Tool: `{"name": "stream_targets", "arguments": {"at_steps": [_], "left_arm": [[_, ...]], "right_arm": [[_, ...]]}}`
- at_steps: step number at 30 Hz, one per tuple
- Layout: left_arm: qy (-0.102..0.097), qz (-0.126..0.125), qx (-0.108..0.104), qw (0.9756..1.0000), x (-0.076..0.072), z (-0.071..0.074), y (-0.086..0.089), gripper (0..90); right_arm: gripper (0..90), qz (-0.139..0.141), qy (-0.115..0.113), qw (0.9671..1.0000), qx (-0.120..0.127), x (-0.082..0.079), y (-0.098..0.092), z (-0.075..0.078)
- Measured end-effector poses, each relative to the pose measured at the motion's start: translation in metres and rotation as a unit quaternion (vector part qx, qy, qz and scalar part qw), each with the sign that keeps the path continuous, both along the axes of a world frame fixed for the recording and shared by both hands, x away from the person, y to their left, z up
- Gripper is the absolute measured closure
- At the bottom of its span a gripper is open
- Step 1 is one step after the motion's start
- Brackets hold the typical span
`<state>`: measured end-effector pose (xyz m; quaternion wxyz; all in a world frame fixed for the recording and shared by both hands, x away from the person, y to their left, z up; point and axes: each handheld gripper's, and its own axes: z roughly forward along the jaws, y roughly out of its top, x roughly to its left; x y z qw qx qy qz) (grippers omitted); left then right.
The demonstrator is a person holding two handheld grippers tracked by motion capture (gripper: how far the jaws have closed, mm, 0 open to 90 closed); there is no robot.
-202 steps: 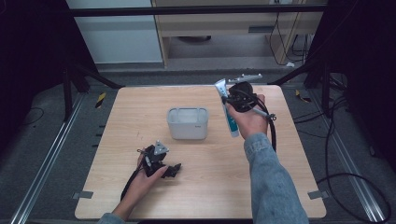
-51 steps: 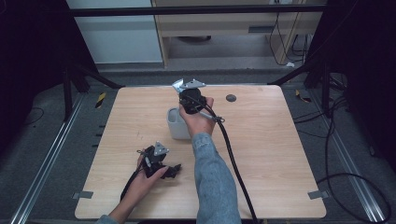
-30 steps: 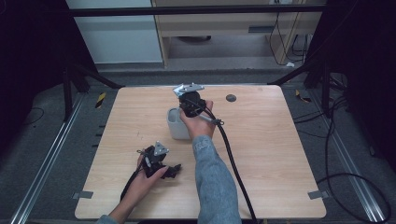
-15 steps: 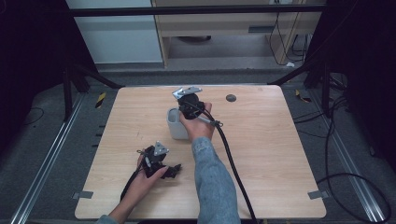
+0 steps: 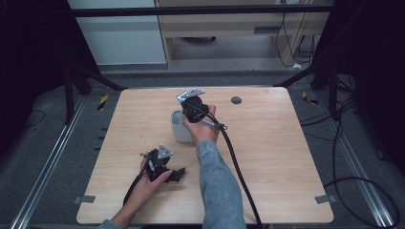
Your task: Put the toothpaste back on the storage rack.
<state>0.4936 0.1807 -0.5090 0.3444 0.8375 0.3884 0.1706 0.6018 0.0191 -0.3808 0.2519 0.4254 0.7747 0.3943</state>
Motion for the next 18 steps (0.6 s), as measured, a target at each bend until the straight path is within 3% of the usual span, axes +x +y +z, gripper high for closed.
{"name": "stream_targets", "arguments": {"at_steps": [18], "left_arm": [[0.0, 0.0, 0.0, 1.0, 0.0, 0.0, 0.0, 0.0]], "right_arm": [[80.0, 0.0, 0.014, 0.9999, -0.005, 0.0022, 0.006, -0.0054]]}}
